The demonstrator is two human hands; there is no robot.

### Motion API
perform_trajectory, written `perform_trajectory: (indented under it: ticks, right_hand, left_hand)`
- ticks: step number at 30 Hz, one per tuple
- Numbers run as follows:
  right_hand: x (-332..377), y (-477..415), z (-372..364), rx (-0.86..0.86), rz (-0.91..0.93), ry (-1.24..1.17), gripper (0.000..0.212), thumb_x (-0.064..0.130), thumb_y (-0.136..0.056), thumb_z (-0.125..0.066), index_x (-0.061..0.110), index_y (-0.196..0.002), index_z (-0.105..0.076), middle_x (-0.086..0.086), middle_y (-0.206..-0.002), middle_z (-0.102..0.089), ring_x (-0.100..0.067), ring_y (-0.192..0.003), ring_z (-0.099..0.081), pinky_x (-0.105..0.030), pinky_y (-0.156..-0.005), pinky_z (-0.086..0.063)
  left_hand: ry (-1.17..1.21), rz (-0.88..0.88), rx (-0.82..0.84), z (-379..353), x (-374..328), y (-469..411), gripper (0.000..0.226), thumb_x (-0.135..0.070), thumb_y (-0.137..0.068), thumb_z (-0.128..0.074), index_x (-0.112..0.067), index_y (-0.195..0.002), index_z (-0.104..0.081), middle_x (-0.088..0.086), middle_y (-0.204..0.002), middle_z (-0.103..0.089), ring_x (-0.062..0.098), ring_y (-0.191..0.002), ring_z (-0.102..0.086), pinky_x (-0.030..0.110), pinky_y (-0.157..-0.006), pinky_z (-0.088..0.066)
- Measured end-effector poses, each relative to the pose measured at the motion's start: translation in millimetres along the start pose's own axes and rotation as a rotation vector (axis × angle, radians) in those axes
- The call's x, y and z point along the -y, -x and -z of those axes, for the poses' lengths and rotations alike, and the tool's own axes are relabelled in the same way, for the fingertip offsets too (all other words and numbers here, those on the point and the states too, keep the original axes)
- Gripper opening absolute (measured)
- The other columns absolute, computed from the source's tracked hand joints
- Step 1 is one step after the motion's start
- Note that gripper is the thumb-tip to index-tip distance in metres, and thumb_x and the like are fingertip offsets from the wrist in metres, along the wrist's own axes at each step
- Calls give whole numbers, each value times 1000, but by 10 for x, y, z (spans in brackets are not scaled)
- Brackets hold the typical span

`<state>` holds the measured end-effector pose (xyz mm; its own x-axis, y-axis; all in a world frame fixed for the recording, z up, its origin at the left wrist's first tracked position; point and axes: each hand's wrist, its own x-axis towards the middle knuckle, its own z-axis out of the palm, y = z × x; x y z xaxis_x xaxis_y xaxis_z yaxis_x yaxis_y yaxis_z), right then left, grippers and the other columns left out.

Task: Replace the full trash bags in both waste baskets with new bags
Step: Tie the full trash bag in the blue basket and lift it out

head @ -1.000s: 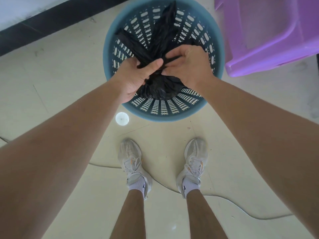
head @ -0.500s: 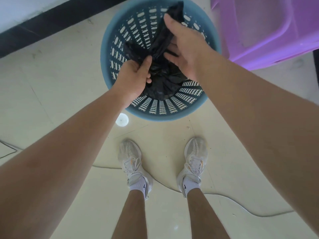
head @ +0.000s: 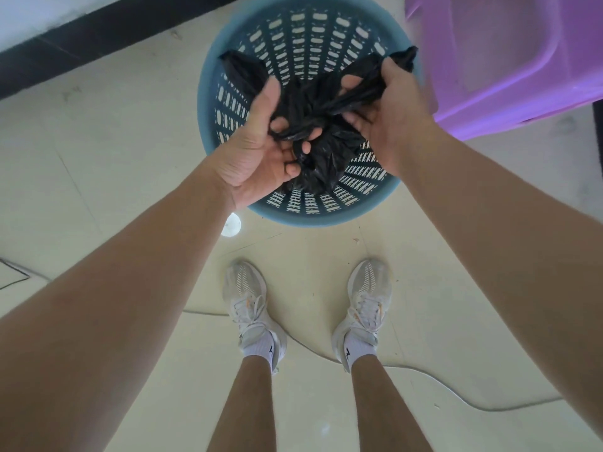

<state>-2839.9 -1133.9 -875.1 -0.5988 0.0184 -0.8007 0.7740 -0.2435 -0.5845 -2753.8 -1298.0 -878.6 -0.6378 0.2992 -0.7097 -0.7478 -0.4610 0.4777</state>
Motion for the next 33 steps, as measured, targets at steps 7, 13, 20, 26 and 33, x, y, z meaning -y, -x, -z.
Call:
perform_trajectory:
  ticks: [7,13,20,26,33]
  right_hand:
    - [-102,319,65,45,100,-33,14,28,-97,-61,15,-101,-65,-5,-98,-75,-17,-86,-72,-26,-64,-56]
    - [-159,438,227,110,40,-137,6,3,-86,-69,6,-88,-64,-8,-71,-67,-18,-71,-68,-28,-70,-58]
    - [-92,473,164,138,33,-184,15,7,-86,-72,9,-99,-66,-6,-84,-72,-17,-78,-72,-30,-75,-59]
    - [-218,493,327,61,-39,141,14,15,-83,-75,18,-91,-64,4,-70,-70,-8,-58,-63,-19,-45,-43]
    - [-389,461,386,63,-118,627,32,20,-79,-81,13,-104,-62,-3,-100,-73,-14,-73,-72,-25,-58,-57]
  left_hand:
    - [148,-82,-290,64,103,-41,27,5,-79,-74,-8,-90,-53,10,-83,-66,13,-71,-62,23,-57,-42]
    - [-261,-124,-348,11,121,-2,18,-1,-82,-75,-12,-80,-61,7,-76,-70,16,-70,-65,22,-57,-43]
    - [-151,-35,-287,-40,112,27,27,-13,-96,-61,-22,-74,-47,-1,-74,-69,9,-61,-55,21,-50,-29]
    - [193,-17,-276,45,114,111,24,-2,-88,-65,-16,-68,-61,6,-90,-73,9,-71,-58,21,-59,-32]
    - [-39,-157,-424,-66,66,78,38,16,-74,-70,-21,-65,-65,0,-82,-72,8,-71,-62,18,-52,-36]
